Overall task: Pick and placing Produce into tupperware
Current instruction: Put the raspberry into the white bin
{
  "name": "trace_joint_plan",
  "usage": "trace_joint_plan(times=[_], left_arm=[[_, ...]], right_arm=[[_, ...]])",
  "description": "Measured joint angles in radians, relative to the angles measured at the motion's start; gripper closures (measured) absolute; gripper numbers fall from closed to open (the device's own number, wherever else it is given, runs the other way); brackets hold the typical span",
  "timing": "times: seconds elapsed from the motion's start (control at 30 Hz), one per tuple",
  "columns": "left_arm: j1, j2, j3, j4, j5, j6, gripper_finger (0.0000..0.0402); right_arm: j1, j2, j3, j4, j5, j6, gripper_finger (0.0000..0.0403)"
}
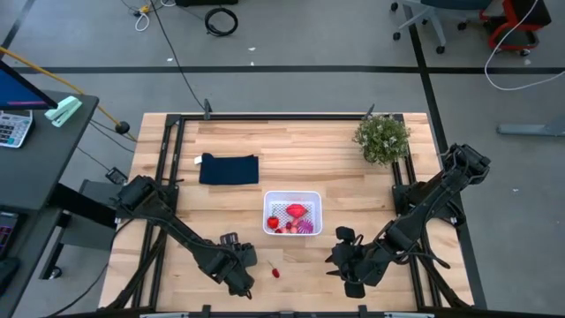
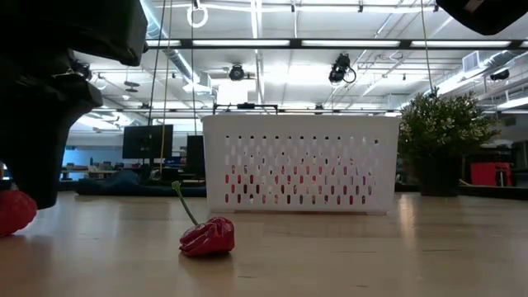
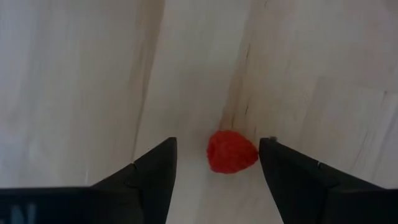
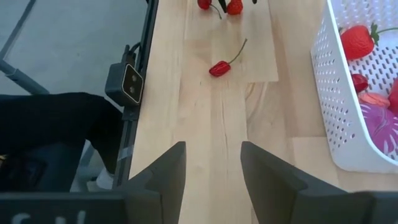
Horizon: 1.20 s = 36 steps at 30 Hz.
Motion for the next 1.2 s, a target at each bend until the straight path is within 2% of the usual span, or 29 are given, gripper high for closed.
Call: trace_joint_plan(times=[0.43,0.93,1.2], left_arm=[[-0.008,0.000,0.000,-0.001,0.000,-0.110,0.0212],[-0.003,-0.005,0.004,0.005,-0.007,-0.128,0.0317],[-0.003,-0.006,0.004,0.021,-0.012,-0.119,0.0331]], right_arm=[[0.000,0.000,0.000,0.000,0.000,-0.001,0.0241],[0.000,0.000,0.000,0.000,0.000,-0.001,0.0241],[0.000,0.000,0.000,0.000,0.000,-0.001,0.0241]])
